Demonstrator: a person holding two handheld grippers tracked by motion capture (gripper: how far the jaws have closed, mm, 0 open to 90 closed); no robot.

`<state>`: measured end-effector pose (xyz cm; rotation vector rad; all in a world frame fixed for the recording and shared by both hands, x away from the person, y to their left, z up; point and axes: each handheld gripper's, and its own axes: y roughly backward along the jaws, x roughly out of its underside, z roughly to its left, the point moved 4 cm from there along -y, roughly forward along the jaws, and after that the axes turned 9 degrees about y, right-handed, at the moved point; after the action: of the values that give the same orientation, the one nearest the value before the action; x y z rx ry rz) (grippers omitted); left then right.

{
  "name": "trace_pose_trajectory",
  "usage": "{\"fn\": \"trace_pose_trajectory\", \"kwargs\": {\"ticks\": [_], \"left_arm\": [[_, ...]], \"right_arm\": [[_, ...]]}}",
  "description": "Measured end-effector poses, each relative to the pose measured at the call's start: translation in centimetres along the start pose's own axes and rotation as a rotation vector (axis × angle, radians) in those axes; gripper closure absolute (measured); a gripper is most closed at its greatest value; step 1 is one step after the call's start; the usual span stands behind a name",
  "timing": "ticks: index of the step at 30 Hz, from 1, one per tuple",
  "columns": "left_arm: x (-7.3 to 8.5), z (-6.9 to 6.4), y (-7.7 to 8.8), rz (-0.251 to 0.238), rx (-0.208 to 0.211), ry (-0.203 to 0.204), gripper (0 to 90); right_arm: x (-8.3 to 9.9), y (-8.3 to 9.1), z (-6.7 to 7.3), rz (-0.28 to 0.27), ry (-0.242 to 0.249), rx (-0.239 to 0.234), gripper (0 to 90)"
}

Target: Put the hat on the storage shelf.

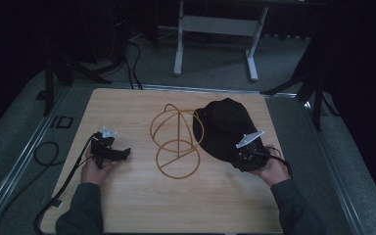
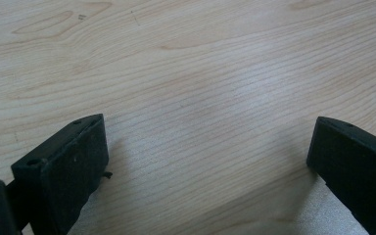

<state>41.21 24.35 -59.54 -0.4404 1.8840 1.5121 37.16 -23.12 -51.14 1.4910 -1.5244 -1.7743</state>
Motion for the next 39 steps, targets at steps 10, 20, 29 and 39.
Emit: {"fn": "trace_pose_trajectory", "kwargs": {"ticks": [10,20,29,39], "left_arm": [[0.0,0.0,0.0,0.0,0.0,0.0,2.0],[0.0,0.0,0.0,0.0,0.0,0.0,2.0],[0.0,0.0,0.0,0.001,0.0,0.0,2.0],[0.0,0.0,0.0,0.0,0.0,0.0,2.0]], "right_arm": [[-0.8,1.2,-1.1,0.036,0.021,-0.008,53.8],[-1.4,2.2,-2.2,0.071,0.04,-0.011,53.1],[-1.7,3.2,-3.3,0.093,0.038,-0.003,53.1],[-2.2,3.9,-4.2,0.119,0.05,-0.003,53.0]]}}
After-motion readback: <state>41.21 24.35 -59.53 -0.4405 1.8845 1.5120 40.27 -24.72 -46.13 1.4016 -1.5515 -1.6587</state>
